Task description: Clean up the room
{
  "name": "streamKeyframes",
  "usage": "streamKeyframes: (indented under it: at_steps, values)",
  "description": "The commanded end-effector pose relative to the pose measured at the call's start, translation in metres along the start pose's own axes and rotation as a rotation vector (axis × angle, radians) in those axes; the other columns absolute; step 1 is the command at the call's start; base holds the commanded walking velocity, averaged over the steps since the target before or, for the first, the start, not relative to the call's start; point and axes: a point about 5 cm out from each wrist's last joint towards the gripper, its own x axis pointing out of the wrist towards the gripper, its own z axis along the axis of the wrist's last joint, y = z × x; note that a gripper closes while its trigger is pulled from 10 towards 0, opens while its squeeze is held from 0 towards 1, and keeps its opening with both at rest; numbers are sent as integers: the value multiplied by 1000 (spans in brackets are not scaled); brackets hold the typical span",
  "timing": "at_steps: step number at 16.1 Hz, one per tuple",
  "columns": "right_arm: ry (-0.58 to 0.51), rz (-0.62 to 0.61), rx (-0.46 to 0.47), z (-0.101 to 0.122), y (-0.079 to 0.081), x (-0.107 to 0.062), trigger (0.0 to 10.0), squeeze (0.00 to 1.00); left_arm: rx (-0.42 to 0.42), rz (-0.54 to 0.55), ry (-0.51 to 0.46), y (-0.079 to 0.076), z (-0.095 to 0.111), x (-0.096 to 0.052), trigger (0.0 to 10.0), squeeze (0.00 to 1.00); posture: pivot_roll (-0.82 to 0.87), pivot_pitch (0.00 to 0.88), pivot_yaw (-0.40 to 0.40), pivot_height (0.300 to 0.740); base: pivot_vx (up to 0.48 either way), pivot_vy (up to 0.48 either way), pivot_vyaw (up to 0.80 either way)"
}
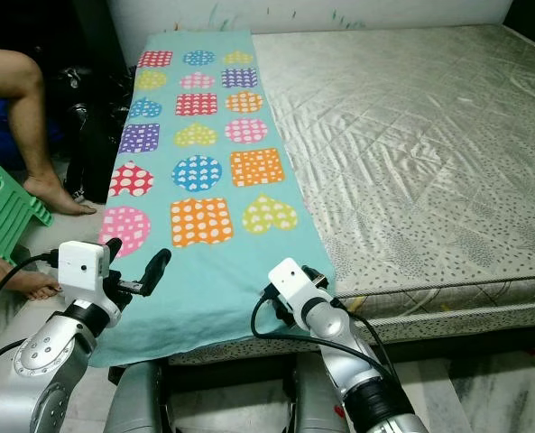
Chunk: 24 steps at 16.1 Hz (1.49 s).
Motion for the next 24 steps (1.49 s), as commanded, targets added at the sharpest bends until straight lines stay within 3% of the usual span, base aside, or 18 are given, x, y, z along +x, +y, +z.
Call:
streamKeyframes:
  at_steps: [1,3,6,13,18,24]
  values:
    - [-7,-13,7,1,-3,2,0,0,15,-1,2,2,2,1,10000,0,8,102,10,570,0,0,0]
    - [1,-29,-5,-3,-6,3,510,0,16,1,0,2,3,2,10000,0,13,101,6,570,0,0,0]
    - [29,-35,-53,-11,-13,2,0,0,17,9,0,3,2,0,10000,0,13,99,5,570,0,0,0]
    - [74,-23,-155,-25,-37,-7,0,0,17,7,-8,3,3,5,10000,0,-4,89,9,570,0,0,0]
    - [110,81,-284,-38,-53,-32,0,0,20,16,-8,7,3,5,10000,0,-15,78,4,570,0,0,0]
    - [199,213,-317,-60,-54,-55,0,0,21,9,-14,7,3,8,10000,0,-32,62,9,570,0,0,0]
